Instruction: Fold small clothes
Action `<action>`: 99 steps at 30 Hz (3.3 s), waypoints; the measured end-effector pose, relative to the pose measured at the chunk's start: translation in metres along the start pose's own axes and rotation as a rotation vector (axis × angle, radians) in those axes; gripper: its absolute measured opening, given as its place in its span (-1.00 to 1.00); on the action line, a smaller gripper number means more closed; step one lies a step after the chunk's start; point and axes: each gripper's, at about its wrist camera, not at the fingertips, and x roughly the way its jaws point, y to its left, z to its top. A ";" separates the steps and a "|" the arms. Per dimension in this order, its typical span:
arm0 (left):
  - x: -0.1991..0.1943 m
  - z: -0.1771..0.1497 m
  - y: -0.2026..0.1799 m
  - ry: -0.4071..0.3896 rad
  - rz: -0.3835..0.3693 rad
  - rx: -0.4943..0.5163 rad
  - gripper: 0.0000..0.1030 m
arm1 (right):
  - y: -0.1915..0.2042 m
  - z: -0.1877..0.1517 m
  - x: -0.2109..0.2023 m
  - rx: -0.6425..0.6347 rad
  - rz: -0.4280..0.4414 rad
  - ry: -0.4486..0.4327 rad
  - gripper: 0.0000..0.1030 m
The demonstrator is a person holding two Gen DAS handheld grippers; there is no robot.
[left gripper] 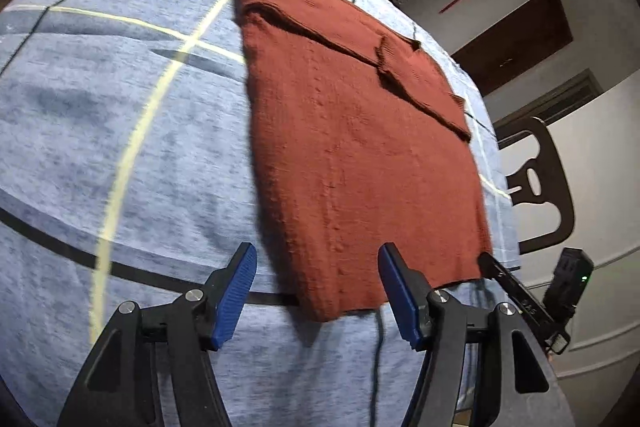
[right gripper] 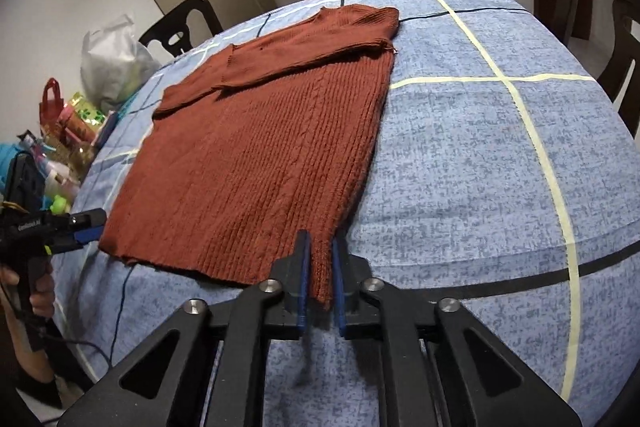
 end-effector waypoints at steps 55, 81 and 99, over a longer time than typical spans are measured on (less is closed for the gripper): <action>0.008 -0.002 0.005 -0.153 -0.362 -0.305 0.26 | -0.034 0.001 -0.010 0.130 0.019 -0.085 -0.87; 0.029 -0.006 -0.011 -0.061 -0.148 -0.217 -0.85 | -0.036 0.003 -0.005 0.143 0.013 -0.076 -0.87; -0.023 -0.019 0.051 -0.075 0.002 -0.216 -0.89 | -0.038 0.003 -0.013 0.181 0.040 -0.065 -0.87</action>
